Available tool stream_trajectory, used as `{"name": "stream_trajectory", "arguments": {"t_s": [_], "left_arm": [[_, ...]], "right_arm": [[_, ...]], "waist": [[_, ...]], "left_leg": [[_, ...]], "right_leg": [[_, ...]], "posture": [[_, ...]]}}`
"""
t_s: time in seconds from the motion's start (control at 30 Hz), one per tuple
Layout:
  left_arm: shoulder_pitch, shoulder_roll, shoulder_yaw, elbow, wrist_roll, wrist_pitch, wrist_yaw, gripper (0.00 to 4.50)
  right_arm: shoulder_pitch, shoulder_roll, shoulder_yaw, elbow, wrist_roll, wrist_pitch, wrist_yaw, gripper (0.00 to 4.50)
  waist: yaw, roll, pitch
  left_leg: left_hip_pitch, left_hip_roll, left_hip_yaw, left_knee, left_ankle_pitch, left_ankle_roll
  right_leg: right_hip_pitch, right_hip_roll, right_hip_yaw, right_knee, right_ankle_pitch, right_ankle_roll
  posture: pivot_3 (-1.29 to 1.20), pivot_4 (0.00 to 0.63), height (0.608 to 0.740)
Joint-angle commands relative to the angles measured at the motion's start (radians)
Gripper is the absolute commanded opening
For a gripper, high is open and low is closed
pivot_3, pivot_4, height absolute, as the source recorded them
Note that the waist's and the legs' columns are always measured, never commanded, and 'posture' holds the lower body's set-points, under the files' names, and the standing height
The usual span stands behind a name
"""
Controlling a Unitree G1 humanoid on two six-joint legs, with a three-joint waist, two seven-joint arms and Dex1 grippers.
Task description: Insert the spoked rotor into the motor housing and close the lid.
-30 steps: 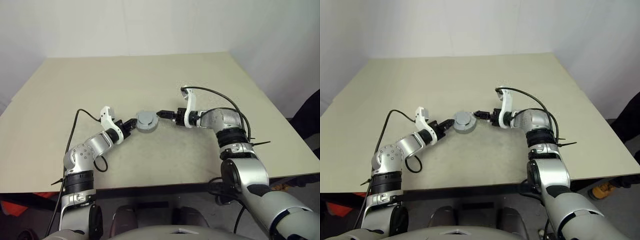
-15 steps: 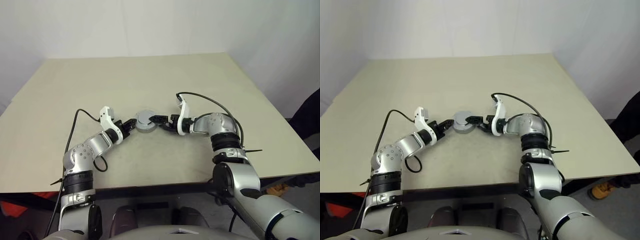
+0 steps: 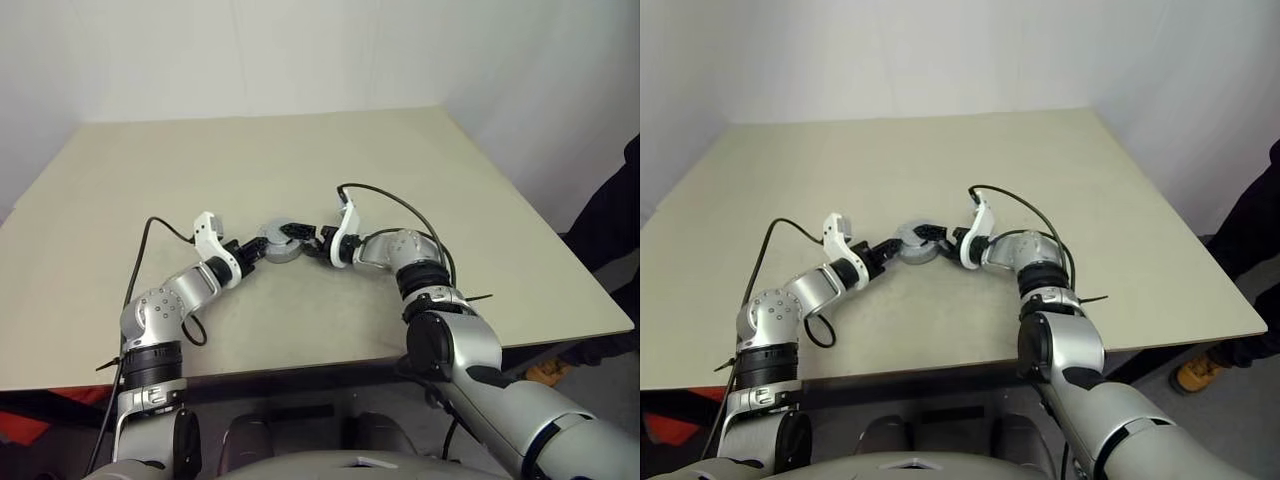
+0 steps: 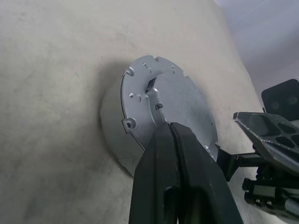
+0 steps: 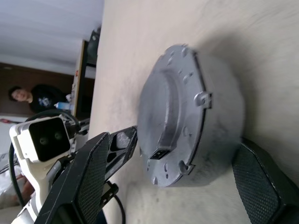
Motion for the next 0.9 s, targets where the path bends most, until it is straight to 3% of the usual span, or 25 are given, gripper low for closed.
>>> {"name": "stream_trajectory", "arguments": {"t_s": [0.03, 0.17, 0.5, 0.63, 0.77, 0.9], "left_arm": [[-0.005, 0.004, 0.000, -0.038, -0.004, -0.005, 0.002, 0.00], [-0.001, 0.004, 0.003, -0.040, -0.004, -0.007, 0.003, 0.00], [0.007, 0.005, 0.003, -0.044, 0.003, -0.013, 0.003, 0.00], [0.012, 0.004, 0.002, -0.047, 0.005, -0.017, 0.003, 0.00], [0.016, 0.003, 0.003, -0.050, 0.006, -0.020, 0.004, 0.00], [0.016, 0.001, 0.003, -0.052, 0.008, -0.025, 0.005, 0.00]], "right_arm": [[-0.042, 0.054, 0.018, 0.023, 0.032, 0.001, 0.034, 4.48], [-0.054, 0.079, 0.014, 0.049, 0.029, -0.038, 0.022, 4.48], [-0.098, 0.113, -0.089, 0.182, 0.056, -0.295, -0.176, 4.48], [-0.106, 0.107, -0.077, 0.212, 0.052, -0.308, -0.192, 3.66], [-0.108, 0.102, -0.059, 0.218, 0.042, -0.310, -0.181, 2.27], [-0.107, 0.096, -0.054, 0.227, 0.039, -0.309, -0.192, 2.06]], "waist": [[0.000, 0.000, 0.000], [-0.002, 0.000, 0.000], [-0.005, 0.000, 0.000], [-0.002, 0.000, 0.000], [-0.003, 0.001, 0.000], [-0.003, 0.001, 0.000]], "left_leg": [[-0.001, 0.000, 0.000, 0.000, 0.000, 0.000], [-0.002, 0.000, 0.000, -0.001, -0.001, 0.001], [0.001, 0.000, 0.000, -0.001, 0.002, -0.003], [0.001, 0.000, 0.000, 0.000, 0.002, -0.003], [-0.003, 0.000, 0.000, 0.000, 0.002, -0.003], [-0.004, 0.000, 0.000, -0.002, 0.001, -0.001]], "right_leg": [[0.000, 0.000, 0.000, 0.000, 0.000, -0.001], [-0.001, 0.000, 0.000, -0.001, 0.001, -0.002], [-0.001, 0.000, 0.000, 0.000, -0.002, 0.004], [-0.001, 0.000, 0.000, 0.000, -0.002, 0.004], [-0.002, 0.000, -0.001, 0.000, 0.000, 0.001], [-0.002, 0.000, -0.001, -0.002, 0.001, -0.002]], "posture": [[0.00, 0.000, 0.740], [0.00, 0.000, 0.740], [0.00, 0.000, 0.740], [0.00, 0.000, 0.740], [0.00, 0.000, 0.740], [0.00, 0.000, 0.740]]}}
